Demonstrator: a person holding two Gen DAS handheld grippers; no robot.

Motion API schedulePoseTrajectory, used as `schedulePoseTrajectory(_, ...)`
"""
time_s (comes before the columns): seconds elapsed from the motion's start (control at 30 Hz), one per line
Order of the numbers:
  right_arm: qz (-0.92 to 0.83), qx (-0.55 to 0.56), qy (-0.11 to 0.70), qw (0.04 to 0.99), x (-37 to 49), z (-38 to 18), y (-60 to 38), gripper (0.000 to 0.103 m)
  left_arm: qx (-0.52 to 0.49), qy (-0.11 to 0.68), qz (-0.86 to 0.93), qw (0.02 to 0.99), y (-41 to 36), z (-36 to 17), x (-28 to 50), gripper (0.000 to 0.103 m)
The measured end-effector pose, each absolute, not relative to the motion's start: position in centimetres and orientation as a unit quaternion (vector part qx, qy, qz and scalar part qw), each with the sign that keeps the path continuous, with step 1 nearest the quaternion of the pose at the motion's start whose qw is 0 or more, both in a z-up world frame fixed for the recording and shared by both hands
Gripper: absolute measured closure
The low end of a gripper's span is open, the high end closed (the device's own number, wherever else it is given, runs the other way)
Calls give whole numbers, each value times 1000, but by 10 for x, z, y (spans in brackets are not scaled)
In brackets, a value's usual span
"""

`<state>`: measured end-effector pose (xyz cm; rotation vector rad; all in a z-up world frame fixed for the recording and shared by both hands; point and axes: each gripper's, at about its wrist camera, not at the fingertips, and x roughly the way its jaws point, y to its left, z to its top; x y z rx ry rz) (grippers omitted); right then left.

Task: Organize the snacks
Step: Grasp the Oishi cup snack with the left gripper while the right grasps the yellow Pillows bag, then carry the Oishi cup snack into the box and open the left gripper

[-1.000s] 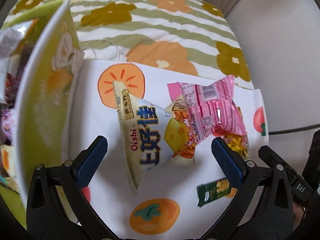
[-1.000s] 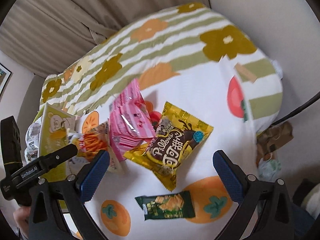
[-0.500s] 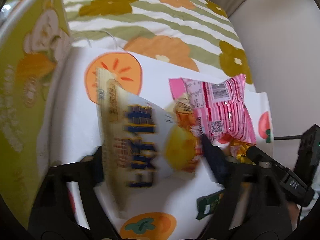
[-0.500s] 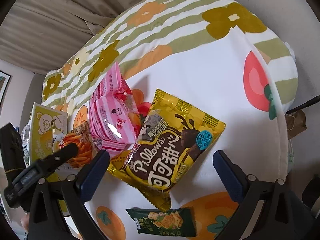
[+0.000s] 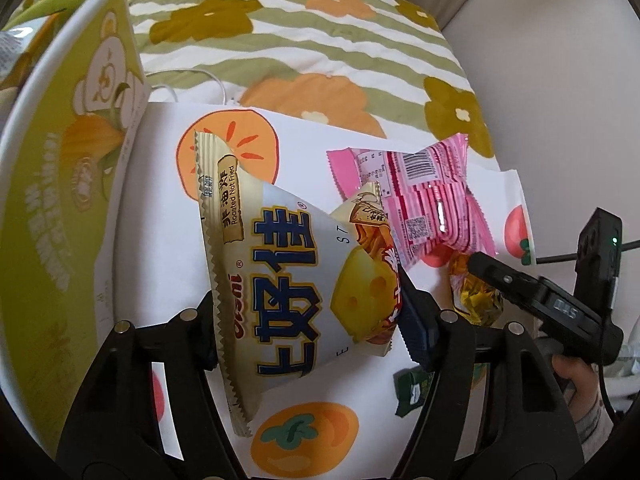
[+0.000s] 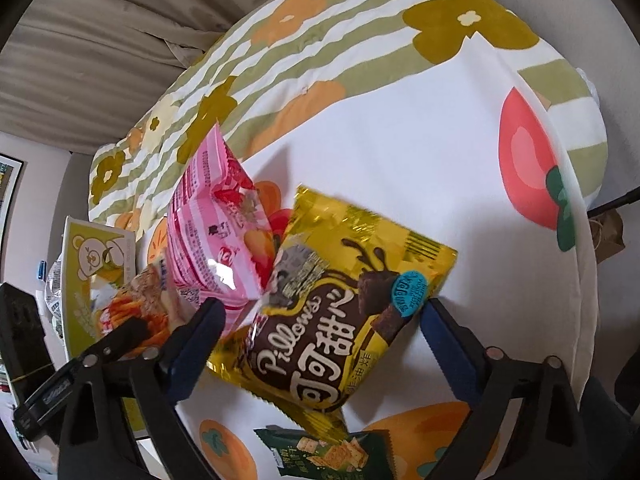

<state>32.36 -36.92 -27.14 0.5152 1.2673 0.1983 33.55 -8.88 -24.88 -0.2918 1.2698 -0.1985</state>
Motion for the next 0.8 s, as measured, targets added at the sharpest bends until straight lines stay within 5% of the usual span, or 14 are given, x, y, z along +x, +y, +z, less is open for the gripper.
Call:
schedulePoseTrajectory(0.07, 85, 214, 584, 778, 323, -270, -368, 34, -132, 587, -93, 793, -88, -245, 332, 38)
schedulePoseTrajectory(0.27, 104, 177, 572, 794, 311, -263, -364, 55, -120, 584, -99, 797, -94, -235, 320, 38)
schedulePoseTrajectory(0.8, 77, 137, 496, 854, 268, -167, -373, 56, -117, 515, -121, 840, -63, -144, 292, 38)
